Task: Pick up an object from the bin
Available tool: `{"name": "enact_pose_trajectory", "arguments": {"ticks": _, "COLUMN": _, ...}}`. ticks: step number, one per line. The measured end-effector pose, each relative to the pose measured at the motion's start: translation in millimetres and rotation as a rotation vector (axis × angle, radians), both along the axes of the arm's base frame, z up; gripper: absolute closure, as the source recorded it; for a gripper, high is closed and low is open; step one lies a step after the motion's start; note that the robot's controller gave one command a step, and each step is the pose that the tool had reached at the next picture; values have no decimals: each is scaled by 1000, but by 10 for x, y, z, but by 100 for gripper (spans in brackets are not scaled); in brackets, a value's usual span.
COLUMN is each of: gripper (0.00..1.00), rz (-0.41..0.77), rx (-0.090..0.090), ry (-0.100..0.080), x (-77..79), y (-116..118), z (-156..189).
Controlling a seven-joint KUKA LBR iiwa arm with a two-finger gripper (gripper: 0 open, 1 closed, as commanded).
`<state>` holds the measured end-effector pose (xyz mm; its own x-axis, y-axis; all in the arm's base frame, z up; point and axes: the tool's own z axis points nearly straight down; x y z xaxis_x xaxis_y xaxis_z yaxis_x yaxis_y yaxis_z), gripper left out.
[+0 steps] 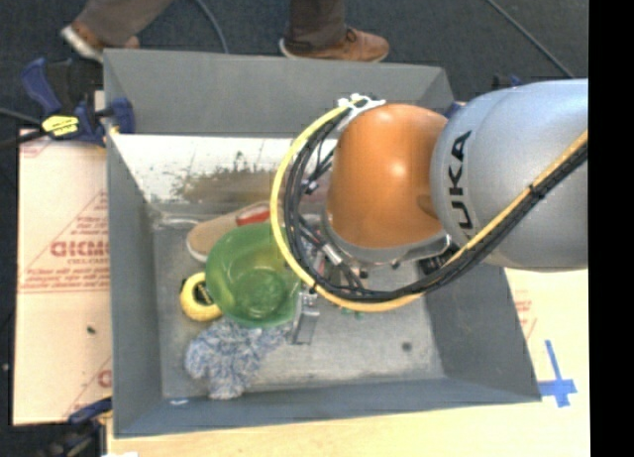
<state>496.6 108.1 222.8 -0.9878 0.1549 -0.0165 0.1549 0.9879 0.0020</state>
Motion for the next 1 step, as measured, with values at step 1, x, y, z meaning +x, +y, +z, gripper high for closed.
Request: {"name": "enact_pose_trajectory", "arguments": {"ticks": 1, "gripper": 0, "rz": 72, "rx": -4, "ry": -2, "x": 282, "y": 320, "z": -503}}
